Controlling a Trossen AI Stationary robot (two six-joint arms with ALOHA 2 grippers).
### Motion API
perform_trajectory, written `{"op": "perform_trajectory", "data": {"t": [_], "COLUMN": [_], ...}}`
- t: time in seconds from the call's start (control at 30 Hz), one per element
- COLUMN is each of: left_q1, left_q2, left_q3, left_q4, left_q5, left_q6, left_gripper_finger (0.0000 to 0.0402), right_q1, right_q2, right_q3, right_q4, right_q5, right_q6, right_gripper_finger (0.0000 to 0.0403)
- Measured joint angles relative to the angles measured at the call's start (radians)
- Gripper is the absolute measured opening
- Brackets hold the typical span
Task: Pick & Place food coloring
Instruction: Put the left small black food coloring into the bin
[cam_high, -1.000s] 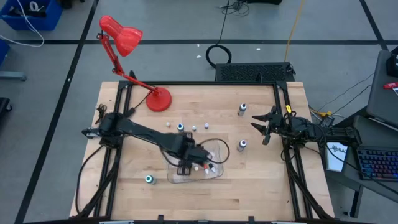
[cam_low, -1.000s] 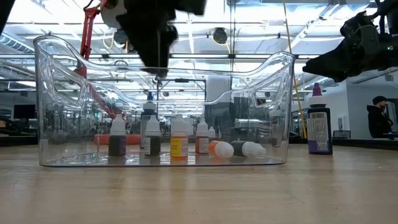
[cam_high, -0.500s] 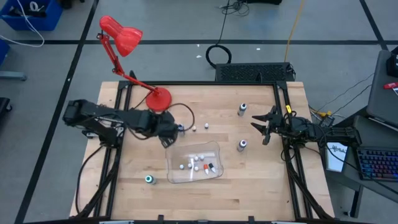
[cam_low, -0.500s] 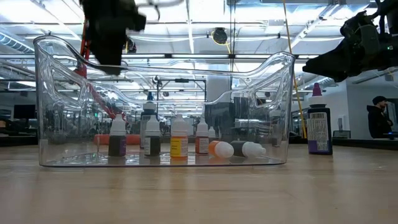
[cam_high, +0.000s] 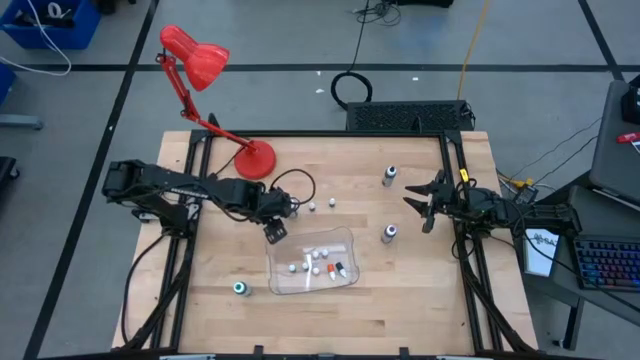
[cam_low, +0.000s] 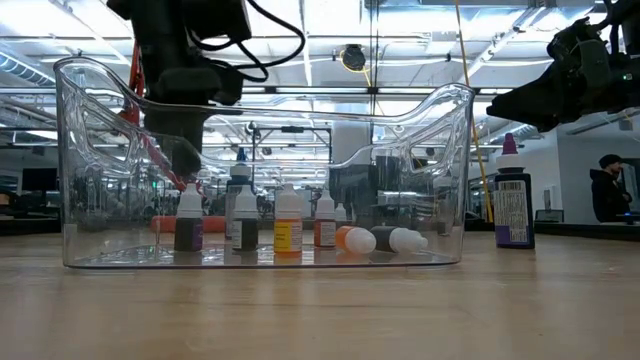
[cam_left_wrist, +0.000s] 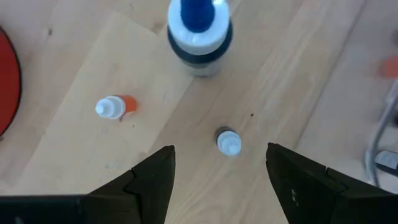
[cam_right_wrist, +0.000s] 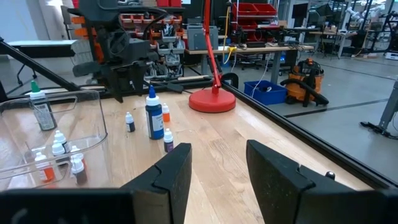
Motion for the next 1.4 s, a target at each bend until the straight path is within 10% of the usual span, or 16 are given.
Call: {"op": "perform_trajectory", "data": {"t": [0.53,1.4], "left_q1": [-0.001,-0.086], "left_q2": [0.000,0.000], "left_q3": [-0.079,-0.086], "left_q4": [0.017,0.122], "left_q5": [-0.103,0.174], "left_q6": [0.083,0.062], "left_gripper_finger": [0.0253,0.0253], "right_q1": [0.000,0.000], "right_q2": [0.000,0.000], "right_q3": [0.000,-0.001], "right_q4": [0.000,0.000], "right_q5": [0.000,0.000], "right_q6": [0.000,0.000], "right_gripper_finger": [0.0141,0.0141]}}
